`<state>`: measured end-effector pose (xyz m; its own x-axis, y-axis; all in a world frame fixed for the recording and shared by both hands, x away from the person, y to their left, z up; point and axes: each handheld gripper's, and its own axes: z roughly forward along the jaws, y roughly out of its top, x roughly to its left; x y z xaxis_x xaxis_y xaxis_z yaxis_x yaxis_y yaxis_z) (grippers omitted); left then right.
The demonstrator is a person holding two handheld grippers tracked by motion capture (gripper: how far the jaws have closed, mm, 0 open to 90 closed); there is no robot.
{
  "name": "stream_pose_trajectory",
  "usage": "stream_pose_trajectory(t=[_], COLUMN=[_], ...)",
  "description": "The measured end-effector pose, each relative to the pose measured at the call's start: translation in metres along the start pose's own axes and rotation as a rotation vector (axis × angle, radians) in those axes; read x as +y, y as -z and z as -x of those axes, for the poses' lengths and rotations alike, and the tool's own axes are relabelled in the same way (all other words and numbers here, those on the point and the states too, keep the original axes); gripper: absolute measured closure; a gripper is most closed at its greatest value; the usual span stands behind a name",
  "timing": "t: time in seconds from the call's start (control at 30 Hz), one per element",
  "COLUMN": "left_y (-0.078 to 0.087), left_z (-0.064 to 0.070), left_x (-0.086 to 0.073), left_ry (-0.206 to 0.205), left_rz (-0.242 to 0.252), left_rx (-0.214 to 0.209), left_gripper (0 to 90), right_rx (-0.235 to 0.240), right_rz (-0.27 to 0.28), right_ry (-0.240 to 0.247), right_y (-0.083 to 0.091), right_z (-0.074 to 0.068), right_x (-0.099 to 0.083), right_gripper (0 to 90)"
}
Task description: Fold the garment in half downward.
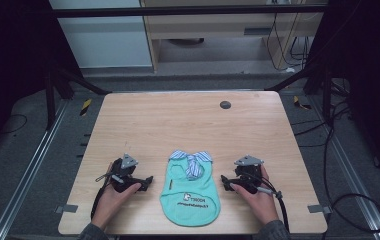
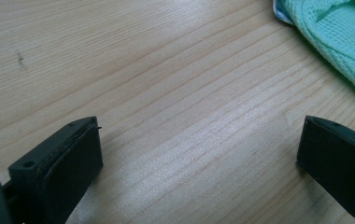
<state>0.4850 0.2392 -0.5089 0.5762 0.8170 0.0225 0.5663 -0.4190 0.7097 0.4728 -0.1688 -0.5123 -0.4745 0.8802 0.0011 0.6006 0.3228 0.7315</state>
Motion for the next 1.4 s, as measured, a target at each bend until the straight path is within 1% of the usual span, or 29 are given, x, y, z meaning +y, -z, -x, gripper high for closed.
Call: stream_pose_trajectory(t=[0.1,0.17,0.2,0.23,0.27,0.33,0.37,0.4,0.43,0.47,0.53,0.6,0.63,0.67,0.7,0.77,0.8,0.83,0.87,0.9,0.93,1.0,1.07,1.13,1.2,1.3,1.37,1.4], left_y=[0.0,-0.001,-0.001,-0.002,-0.001,0.0,0.0,0.001,0.001,0.001,0.0,0.0,0.0,-0.001,-0.001,-0.003,-0.003,-0.005,-0.009,-0.009,-0.014,-0.019,-0.025,-0.031,-0.036,-0.041,-0.043,-0.046], left_z=[0.0,0.001,0.002,0.003,0.003,0.003,0.003,0.004,0.004,0.004,0.005,0.008,0.008,0.01,0.011,0.012,0.012,0.013,0.014,0.014,0.015,0.018,0.019,0.02,0.021,0.022,0.023,0.024], left_x=[0.0,0.001,0.002,0.003,0.006,0.014,0.014,0.024,0.03,0.036,0.048,0.06,0.06,0.072,0.077,0.088,0.088,0.093,0.1,0.1,0.106,0.111,0.116,0.119,0.123,0.129,0.129,0.13], left_ry=[-0.004,-0.022,-0.029,-0.027,-0.036,-0.066,-0.066,-0.093,-0.099,-0.106,-0.124,-0.141,-0.141,-0.137,-0.129,-0.128,-0.128,-0.126,-0.113,-0.113,-0.105,-0.112,-0.114,-0.102,-0.086,-0.065,-0.062,-0.058], left_rz=[0.0,0.0,0.0,-0.006,-0.022,-0.08,-0.08,-0.123,-0.145,-0.166,-0.208,-0.23,-0.23,-0.233,-0.234,-0.233,-0.233,-0.235,-0.241,-0.241,-0.25,-0.261,-0.269,-0.272,-0.262,-0.245,-0.243,-0.246], left_rx=[-0.003,-0.021,-0.019,-0.022,-0.032,-0.036,-0.036,-0.033,-0.049,-0.064,-0.074,-0.072,-0.072,-0.094,-0.105,-0.117,-0.117,-0.122,-0.142,-0.142,-0.161,-0.158,-0.157,-0.158,-0.166,-0.177,-0.179,-0.179], left_gripper=[0.0,0.0,0.0,0.1,1.1,5.9,6.0,6.5,8.5,9.5,10.8,12.3,15.4,18.1,18.6,23.8,26.3,26.3,32.4,35.5,37.6,43.2,46.0,48.9,51.2,52.5,52.4,52.1], right_rx=[0.002,-0.001,-0.003,-0.003,0.0,0.009,0.009,0.029,0.036,0.045,0.036,0.032,0.032,0.038,0.047,0.071,0.071,0.08,0.092,0.092,0.104,0.112,0.121,0.135,0.141,0.15,0.153,0.157], right_rz=[0.0,0.0,-0.001,-0.007,-0.024,-0.08,-0.08,-0.115,-0.131,-0.151,-0.191,-0.227,-0.238,-0.248,-0.255,-0.267,-0.267,-0.273,-0.274,-0.274,-0.275,-0.272,-0.268,-0.273,-0.27,-0.268,-0.265,-0.264], right_ry=[0.002,0.0,0.003,0.007,0.007,0.024,0.024,0.056,0.065,0.075,0.103,0.137,0.149,0.158,0.17,0.188,0.188,0.193,0.198,0.198,0.184,0.185,0.179,0.162,0.161,0.142,0.127,0.115], right_y=[0.0,0.0,0.0,0.0,0.001,0.004,0.004,0.007,0.007,0.008,0.007,0.006,0.006,0.005,0.004,0.0,0.0,-0.003,-0.009,-0.009,-0.014,-0.019,-0.023,-0.027,-0.031,-0.038,-0.042,-0.043], right_z=[0.0,0.0,0.0,0.001,0.001,0.002,0.002,0.004,0.004,0.003,0.0,-0.004,-0.006,-0.008,-0.01,-0.013,-0.013,-0.014,-0.016,-0.016,-0.016,-0.015,-0.015,-0.016,-0.017,-0.018,-0.019,-0.019], right_x=[0.0,0.0,0.0,0.001,0.003,0.009,0.009,0.015,0.019,0.024,0.035,0.047,0.052,0.058,0.064,0.074,0.074,0.079,0.087,0.087,0.092,0.098,0.102,0.106,0.11,0.113,0.114,0.114], right_gripper=[4.9,5.2,5.6,6.6,8.2,13.4,13.4,13.5,16.5,17.5,25.2,30.9,34.9,38.1,41.9,49.1,49.1,52.4,58.6,58.6,64.1,68.7,70.7,70.8,70.4,67.9,65.9,64.9])
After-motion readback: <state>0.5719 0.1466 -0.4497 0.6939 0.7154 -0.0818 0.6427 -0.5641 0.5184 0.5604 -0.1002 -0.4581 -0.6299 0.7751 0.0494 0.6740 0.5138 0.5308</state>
